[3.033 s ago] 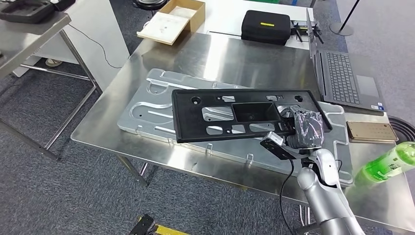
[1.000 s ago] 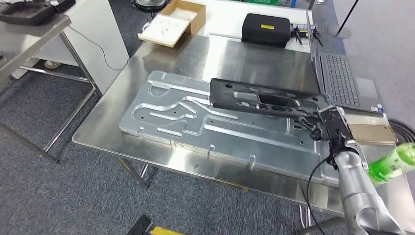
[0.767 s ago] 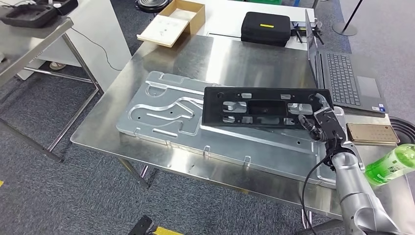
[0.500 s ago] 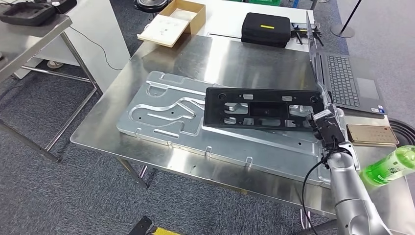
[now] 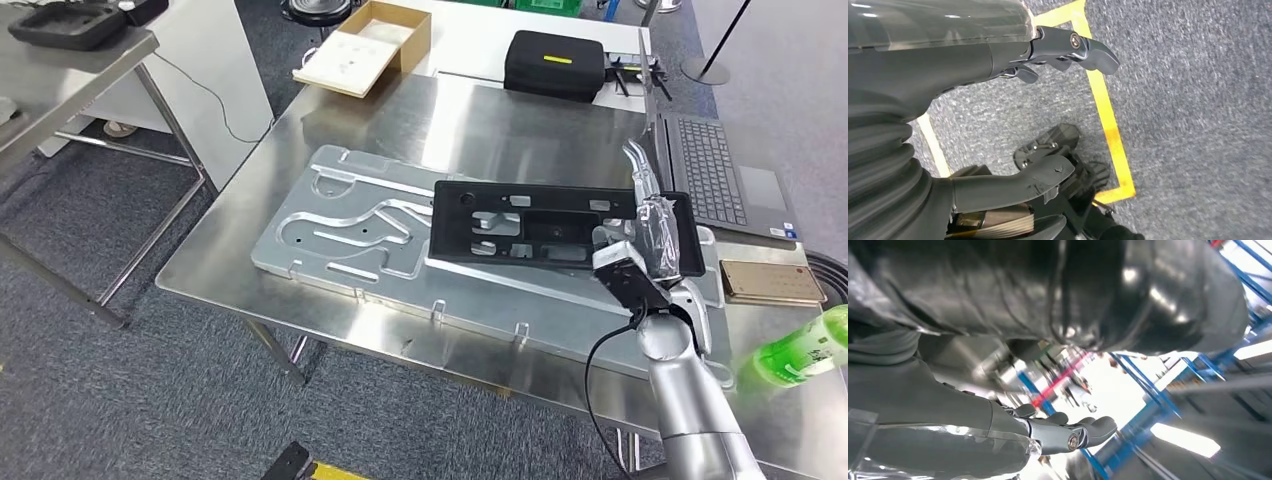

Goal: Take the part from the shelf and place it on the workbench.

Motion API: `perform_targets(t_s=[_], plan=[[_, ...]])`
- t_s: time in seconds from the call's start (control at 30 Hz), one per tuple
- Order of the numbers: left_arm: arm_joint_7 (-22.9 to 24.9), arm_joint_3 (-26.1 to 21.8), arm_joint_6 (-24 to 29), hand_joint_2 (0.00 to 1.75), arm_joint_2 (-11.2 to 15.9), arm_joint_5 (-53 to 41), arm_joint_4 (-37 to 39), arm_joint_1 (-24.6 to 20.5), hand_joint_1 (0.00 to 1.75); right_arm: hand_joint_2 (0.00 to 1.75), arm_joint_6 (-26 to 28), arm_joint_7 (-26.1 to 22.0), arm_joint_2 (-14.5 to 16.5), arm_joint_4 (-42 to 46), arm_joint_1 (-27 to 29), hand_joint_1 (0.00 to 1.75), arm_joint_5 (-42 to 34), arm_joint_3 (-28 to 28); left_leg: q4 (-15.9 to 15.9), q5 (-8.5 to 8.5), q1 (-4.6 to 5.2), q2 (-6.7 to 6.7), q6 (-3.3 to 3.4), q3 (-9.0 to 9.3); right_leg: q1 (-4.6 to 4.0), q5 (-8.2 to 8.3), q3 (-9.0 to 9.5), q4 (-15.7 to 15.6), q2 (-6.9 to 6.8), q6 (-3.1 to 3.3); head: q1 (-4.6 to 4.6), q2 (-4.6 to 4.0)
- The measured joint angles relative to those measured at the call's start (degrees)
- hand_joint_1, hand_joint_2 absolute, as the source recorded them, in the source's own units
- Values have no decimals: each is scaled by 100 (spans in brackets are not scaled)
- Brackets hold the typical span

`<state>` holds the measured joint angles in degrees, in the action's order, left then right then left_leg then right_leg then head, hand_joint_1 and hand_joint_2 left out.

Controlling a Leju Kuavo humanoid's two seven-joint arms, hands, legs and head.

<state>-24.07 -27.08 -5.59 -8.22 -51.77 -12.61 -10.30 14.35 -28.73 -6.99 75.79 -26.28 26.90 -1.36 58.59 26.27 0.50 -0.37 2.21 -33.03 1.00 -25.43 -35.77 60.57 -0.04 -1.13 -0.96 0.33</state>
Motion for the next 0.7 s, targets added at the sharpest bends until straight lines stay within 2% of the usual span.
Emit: perform_targets(t_s=[0.07, 0.13, 0.2, 0.27, 0.3, 0.33, 0.37, 0.4, 0.43, 0.5, 0.53, 0.6, 0.63, 0.7], plan=[[5, 0, 1, 175, 0, 3, 0, -2, 0, 0, 91, 39, 6, 205, 68, 0, 93, -52, 14, 13, 1, 1, -52, -15, -24, -19, 6, -50, 8, 71, 2, 0], [6, 0, 1, 87, 1, 8, 0, -1, 0, 0, 239, 51, 14, 376, 112, 0, 221, -91, 62, 69, -5, 2, -110, -37, -11, -4, 19, -81, 3, 137, 3, 0], [10, 0, -1, 0, 2, 16, 0, -3, 0, 0, 469, 67, 48, 574, 146, 0, 391, -143, 492, 344, -22, 4, -174, -221, 5, 9, 34, -110, -10, 188, 5, 0], [25, 0, -1, 0, 2, 22, 0, 6, 0, 0, 683, 156, 99, 791, 209, 0, 567, -212, 1244, 693, -49, 5, -222, -566, -4, 5, 34, -112, -35, 215, 7, 0], [36, 0, -1, 0, 2, 22, 0, 15, 0, 0, 770, 223, 123, 889, 247, 0, 666, -254, 1511, 762, -60, 6, -233, -701, -11, 1, 35, -111, -53, 222, 7, 0], [48, 0, -1, 0, 2, 23, 0, 22, 0, 0, 838, 291, 142, 970, 278, 0, 764, -301, 1585, 722, -66, 7, -236, -751, -15, -3, 36, -109, -72, 226, 7, 0], [59, 0, 1, 0, 2, 24, 0, 25, 0, 0, 895, 353, 157, 1036, 301, 0, 862, -353, 1436, 578, -69, 15, -230, -695, -17, -6, 40, -107, -94, 227, 7, 0], [71, 0, 6, 0, 2, 26, 0, 22, 0, 0, 941, 405, 169, 1087, 315, 0, 947, -403, 1103, 370, -69, 42, -216, -545, -18, -10, 48, -106, -118, 224, 7, 0], [84, 0, 11, 0, 2, 30, 0, 12, 0, 0, 980, 442, 176, 1124, 323, 0, 1015, -456, 691, 187, -59, 126, -194, -360, -22, -16, 58, -105, -145, 214, 7, 0], [119, 0, 21, 0, 1, 38, 0, -13, 0, 0, 1042, 474, 181, 1157, 342, 0, 1097, -538, 112, -7, -13, 268, -130, -104, -46, -32, 74, -101, -208, 174, 6, 0], [135, -1, 21, 0, 0, 41, 0, -20, 0, 0, 1068, 478, 181, 1161, 353, 0, 1118, -564, 11, -13, 9, 296, -101, -69, -57, -36, 80, -103, -248, 149, 5, 0], [161, -3, 21, 0, 1, 43, 0, -11, 0, 0, 1105, 480, 186, 1165, 369, 0, 1139, -610, -31, -48, 11, 200, -37, -66, -61, -42, 89, -112, -325, 94, 5, 0], [170, -4, 21, 0, 1, 43, 0, -6, 0, 0, 1117, 480, 188, 1167, 373, 0, 1142, -634, -64, -75, 1, 154, -4, -54, -54, -74, 82, -81, -312, 66, 4, 0], [179, -7, 21, 0, -1, 43, 0, -9, 0, 0, 1129, 479, 189, 1171, 380, 0, 1142, -668, -128, -134, -24, 65, 71, -31, -39, -314, -65, 269, -178, 21, 2, 0]])
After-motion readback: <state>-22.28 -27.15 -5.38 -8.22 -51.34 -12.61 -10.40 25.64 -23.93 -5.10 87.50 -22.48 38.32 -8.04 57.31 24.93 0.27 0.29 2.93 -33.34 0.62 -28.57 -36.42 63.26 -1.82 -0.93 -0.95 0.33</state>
